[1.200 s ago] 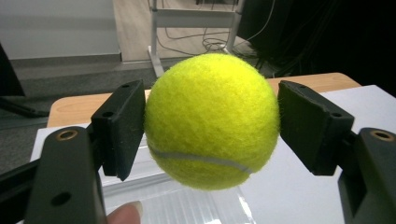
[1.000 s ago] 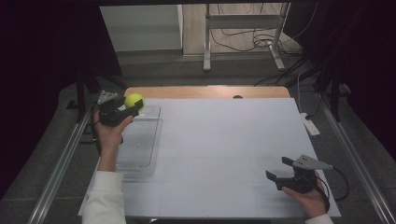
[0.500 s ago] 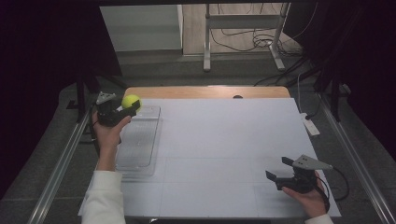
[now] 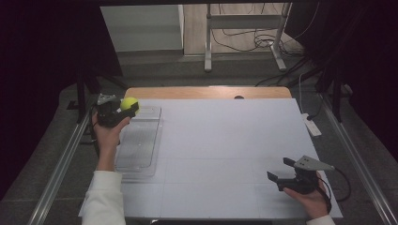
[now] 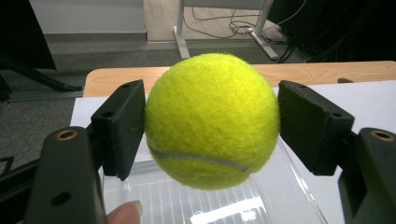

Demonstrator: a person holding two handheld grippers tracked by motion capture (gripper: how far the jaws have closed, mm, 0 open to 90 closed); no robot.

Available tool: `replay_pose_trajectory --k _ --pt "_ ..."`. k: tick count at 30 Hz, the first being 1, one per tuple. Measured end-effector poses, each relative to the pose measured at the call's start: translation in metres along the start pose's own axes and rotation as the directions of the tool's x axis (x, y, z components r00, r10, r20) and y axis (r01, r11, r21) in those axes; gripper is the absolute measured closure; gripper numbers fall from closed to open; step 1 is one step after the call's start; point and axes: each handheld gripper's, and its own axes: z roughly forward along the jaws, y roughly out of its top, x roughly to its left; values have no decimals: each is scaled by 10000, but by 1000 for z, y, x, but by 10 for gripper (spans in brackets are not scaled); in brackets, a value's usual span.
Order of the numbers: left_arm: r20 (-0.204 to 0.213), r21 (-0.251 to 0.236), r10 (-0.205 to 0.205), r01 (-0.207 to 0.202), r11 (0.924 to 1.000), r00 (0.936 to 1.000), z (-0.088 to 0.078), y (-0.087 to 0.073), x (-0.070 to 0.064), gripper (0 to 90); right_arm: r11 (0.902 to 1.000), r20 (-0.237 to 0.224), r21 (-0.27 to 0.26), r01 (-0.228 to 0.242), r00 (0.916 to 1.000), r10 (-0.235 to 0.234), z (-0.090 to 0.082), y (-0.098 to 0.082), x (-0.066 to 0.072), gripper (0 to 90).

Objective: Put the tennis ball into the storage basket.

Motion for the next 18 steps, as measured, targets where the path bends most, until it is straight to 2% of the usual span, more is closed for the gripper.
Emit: replay_pose_trajectory --k 18 --pt "-187 424 -24 32 9991 9998 11 -7 6 272 10000 -1 20 24 10000 -24 1 0 0 117"
